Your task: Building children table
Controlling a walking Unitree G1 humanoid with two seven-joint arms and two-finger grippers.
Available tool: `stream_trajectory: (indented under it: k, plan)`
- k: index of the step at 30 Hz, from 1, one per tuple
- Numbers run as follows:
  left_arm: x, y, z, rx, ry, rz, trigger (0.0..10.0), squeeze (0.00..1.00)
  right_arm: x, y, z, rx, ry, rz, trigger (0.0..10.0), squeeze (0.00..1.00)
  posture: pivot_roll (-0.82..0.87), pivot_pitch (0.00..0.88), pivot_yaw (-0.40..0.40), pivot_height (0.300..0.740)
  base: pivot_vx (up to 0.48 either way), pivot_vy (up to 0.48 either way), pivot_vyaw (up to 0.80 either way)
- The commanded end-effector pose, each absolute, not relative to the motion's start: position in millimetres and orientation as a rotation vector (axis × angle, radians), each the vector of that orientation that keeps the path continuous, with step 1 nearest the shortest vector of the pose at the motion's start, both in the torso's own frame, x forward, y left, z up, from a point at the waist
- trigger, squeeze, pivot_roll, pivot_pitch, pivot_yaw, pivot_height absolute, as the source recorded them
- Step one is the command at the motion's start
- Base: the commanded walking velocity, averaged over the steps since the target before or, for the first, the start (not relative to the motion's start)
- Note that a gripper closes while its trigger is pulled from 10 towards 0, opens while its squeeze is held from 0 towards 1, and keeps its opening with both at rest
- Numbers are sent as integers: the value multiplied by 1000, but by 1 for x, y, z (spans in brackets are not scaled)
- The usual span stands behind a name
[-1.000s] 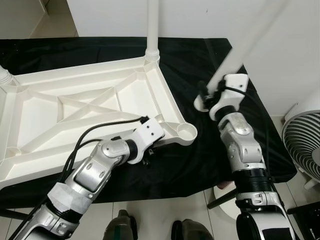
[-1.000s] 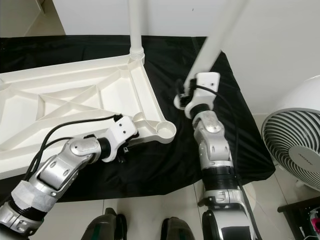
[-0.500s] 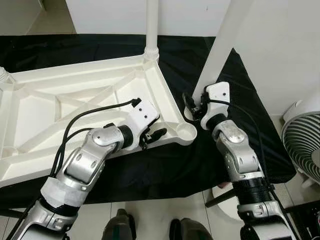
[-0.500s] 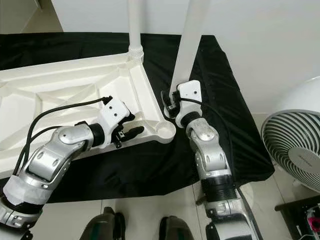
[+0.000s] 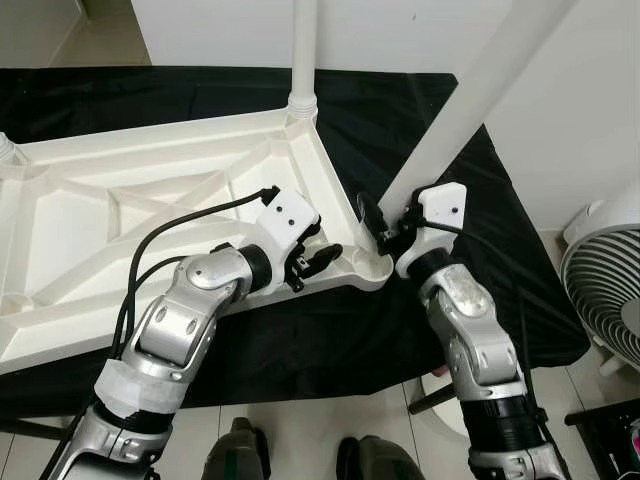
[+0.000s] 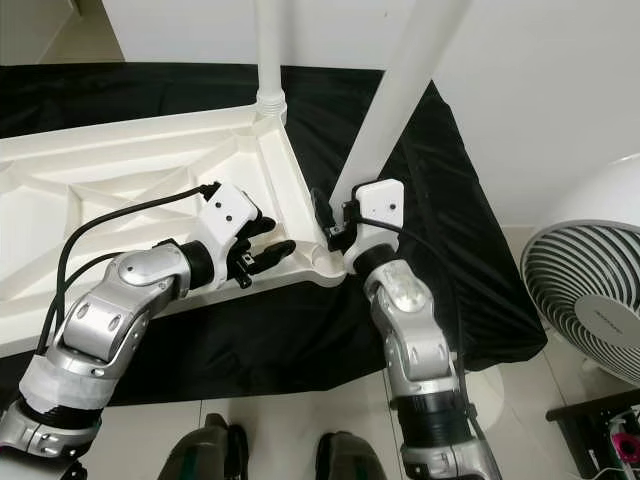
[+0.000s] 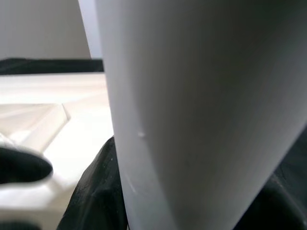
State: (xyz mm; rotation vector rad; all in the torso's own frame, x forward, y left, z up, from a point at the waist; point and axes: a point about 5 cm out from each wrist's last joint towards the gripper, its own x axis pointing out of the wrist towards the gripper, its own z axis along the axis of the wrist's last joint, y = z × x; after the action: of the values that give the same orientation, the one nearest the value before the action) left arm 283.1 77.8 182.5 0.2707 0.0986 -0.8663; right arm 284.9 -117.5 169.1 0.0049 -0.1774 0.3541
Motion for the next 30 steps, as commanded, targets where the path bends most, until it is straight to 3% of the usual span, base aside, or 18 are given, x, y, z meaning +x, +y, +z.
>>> stream_trajectory:
  k: [1, 9, 19, 30]
  plan:
    - [290, 86, 181, 274, 87, -677, 10000, 0, 281, -118, 165, 2, -159, 344, 10000, 0, 26, 72, -23, 740, 0, 0, 0]
    - [289, 85, 181, 266, 91, -674, 10000, 0, 274, -116, 139, -26, -34, 384, 10000, 0, 29, 77, -16, 740, 0, 0, 0]
    - [289, 85, 184, 252, 81, -651, 10000, 0, 277, -110, 140, -112, -32, 555, 10000, 0, 34, 79, -26, 740, 0, 0, 0]
    - [290, 87, 185, 240, 80, -632, 10000, 0, 273, -127, 134, -193, -38, 617, 10000, 0, 25, 87, -35, 740, 0, 0, 0]
